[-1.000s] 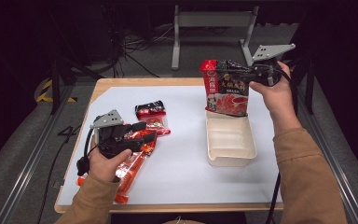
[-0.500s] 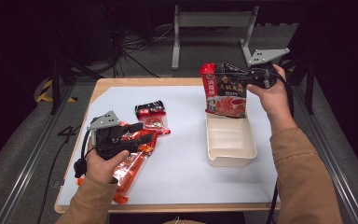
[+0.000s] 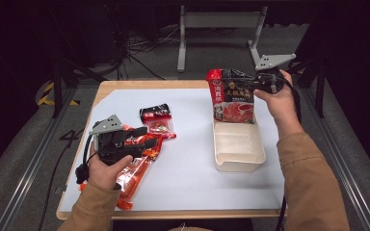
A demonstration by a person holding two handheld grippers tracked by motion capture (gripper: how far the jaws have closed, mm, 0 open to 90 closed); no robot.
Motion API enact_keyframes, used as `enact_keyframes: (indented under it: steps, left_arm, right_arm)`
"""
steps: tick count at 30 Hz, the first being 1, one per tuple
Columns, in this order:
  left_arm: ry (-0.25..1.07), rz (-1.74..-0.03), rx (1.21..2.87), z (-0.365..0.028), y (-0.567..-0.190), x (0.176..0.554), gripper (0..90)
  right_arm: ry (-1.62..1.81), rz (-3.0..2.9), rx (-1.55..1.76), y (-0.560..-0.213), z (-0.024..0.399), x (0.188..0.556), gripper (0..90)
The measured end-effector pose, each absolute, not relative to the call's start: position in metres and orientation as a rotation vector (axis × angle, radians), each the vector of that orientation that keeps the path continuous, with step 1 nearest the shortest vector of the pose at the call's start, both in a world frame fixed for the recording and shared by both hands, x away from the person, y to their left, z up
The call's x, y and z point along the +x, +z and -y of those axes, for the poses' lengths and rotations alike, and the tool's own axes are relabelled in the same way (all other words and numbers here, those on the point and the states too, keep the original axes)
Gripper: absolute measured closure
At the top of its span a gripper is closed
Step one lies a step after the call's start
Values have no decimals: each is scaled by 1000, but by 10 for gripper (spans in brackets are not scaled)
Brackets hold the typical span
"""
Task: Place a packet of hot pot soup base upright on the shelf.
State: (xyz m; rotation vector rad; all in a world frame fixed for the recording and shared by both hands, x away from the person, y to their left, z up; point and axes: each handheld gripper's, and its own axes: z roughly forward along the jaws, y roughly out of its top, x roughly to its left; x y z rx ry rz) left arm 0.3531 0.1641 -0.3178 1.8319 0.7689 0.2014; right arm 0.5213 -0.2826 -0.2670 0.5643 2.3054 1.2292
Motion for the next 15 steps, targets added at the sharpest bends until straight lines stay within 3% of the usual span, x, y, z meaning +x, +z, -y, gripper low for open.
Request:
enact_keyframes:
  steps: [15]
  left_arm:
    - [199, -762, 1834, -162, -318, 354, 436]
  right_arm:
    - [1220, -2342, 607, -289, 286, 521, 741]
